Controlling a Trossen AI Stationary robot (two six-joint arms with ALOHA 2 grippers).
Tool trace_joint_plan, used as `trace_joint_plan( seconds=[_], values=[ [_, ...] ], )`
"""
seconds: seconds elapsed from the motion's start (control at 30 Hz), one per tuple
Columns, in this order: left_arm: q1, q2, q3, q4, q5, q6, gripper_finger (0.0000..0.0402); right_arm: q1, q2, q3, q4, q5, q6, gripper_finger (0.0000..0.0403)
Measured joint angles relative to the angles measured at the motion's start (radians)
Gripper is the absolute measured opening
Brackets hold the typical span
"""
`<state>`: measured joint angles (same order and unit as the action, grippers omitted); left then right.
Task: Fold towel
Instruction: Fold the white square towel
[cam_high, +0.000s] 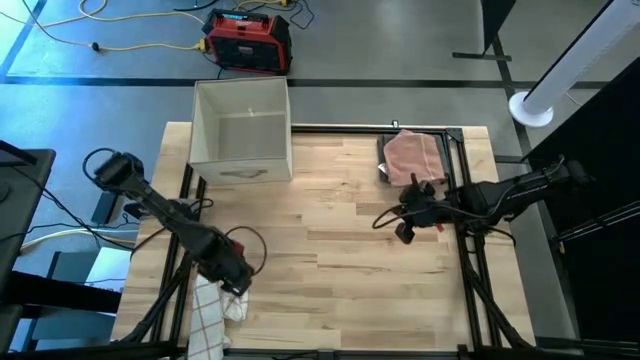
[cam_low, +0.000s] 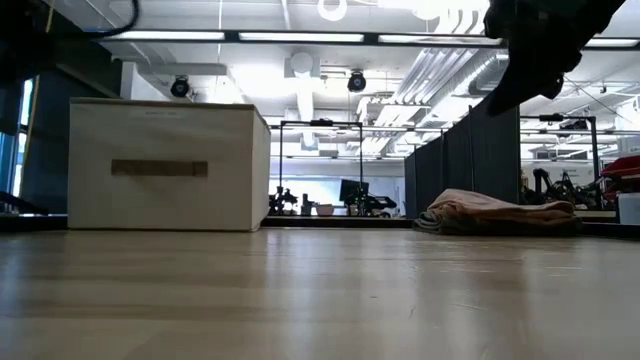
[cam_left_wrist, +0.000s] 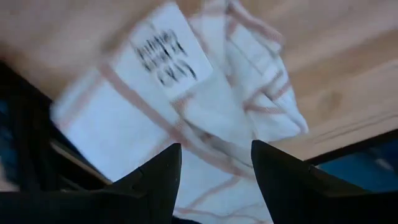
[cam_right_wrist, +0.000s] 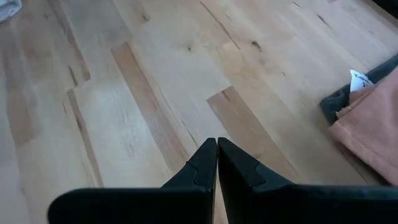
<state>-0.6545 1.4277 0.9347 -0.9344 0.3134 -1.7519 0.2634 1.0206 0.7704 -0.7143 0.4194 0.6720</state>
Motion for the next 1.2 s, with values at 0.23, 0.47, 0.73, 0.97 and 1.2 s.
trace_joint_plan(
  seconds=[0.23,0.47,0.73,0.97,1.2],
  values=[
    [-0.072,0.143,-0.048,0.022,-0.005,-0.070,0.0185,0.042,0.000,0.000,0.001,0.056,0.004,0.0000],
    [-0.009,0.228,-0.064,0.214,0.062,0.070,0.0028,0.071,0.000,0.000,0.005,0.052,0.033,0.0000],
    [0.200,0.197,0.180,0.323,-0.130,0.396,0.0010,0.073,0.000,0.000,0.038,0.029,0.103,0.0000],
    [0.379,0.148,0.467,0.398,-0.201,0.771,0.0006,0.073,0.000,0.000,0.068,0.016,0.136,0.0000],
    [0.478,0.163,0.472,0.098,-0.250,0.909,0.0005,0.073,0.000,0.000,0.067,0.002,0.139,0.0000]
  ],
)
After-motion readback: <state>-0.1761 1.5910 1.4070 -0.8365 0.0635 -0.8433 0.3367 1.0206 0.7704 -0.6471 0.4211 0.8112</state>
